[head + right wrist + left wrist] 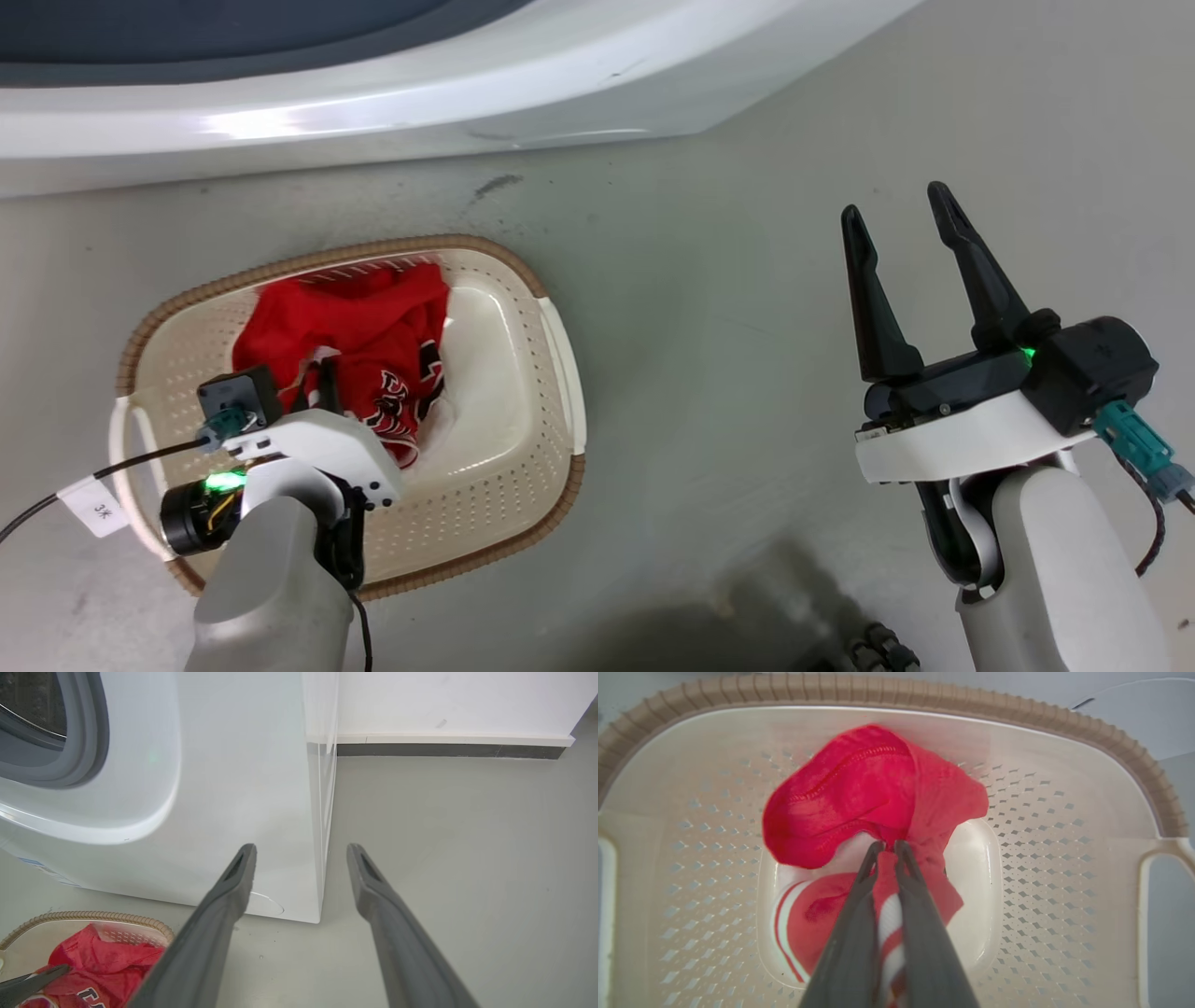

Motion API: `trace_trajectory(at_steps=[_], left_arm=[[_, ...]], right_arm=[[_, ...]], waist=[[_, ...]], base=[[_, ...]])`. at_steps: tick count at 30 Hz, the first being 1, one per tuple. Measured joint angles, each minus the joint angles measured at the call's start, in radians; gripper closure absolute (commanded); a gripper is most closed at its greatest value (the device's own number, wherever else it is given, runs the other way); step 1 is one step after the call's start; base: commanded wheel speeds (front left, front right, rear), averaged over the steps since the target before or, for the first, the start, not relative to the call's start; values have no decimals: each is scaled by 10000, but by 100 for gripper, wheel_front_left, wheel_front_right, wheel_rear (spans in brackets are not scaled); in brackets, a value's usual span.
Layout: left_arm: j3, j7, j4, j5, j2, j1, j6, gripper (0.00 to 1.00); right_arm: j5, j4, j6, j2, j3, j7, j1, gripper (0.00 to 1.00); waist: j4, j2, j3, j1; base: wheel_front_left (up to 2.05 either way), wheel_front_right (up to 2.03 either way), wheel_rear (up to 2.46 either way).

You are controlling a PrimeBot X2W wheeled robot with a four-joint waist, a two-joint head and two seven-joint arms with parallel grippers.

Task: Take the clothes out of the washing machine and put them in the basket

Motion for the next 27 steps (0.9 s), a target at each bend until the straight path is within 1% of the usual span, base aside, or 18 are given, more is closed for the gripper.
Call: trace_trajectory(at_steps=[4, 5, 6, 7, 8, 14, 20, 27], left_arm=[[180, 0, 364, 88, 56, -174, 19, 100], [221, 0, 433, 94, 63, -198, 4, 92], [253, 0, 485, 119, 67, -213, -19, 63], [278, 0, 533, 165, 67, -223, -31, 10], [284, 0, 562, 205, 71, -227, -33, 0], [311, 0, 339, 531, -86, 182, -107, 0], [249, 0, -127, 746, -349, 1087, -192, 0], [-161, 0, -1354, 1020, -453, 2082, -228, 0]], right_arm=[[46, 125, 0, 0, 15, -73, -71, 0], [61, 167, 0, 0, 12, -79, -122, 0], [61, 221, 0, 0, -2, -86, -160, 0], [61, 270, 0, 0, -12, -90, -174, 0], [61, 320, 0, 0, -17, -105, -175, 0], [-13, 594, 0, 4, -102, -148, -153, 0], [-163, 719, 0, 6, -339, -155, 263, 0], [-343, 744, 0, 8, -660, -63, 903, 0]], waist=[[-205, 0, 236, -1], [-229, 0, 252, -1], [-234, 0, 235, -1], [-226, 0, 191, 0], [-211, 0, 127, -1], [-60, 0, -584, -1], [199, 0, -1696, -2], [599, 0, -3022, -3]], base=[[0, 0, 0], [0, 0, 0], [0, 0, 0], [0, 0, 0], [0, 0, 0], [0, 0, 0], [0, 0, 0], [0, 0, 0]])
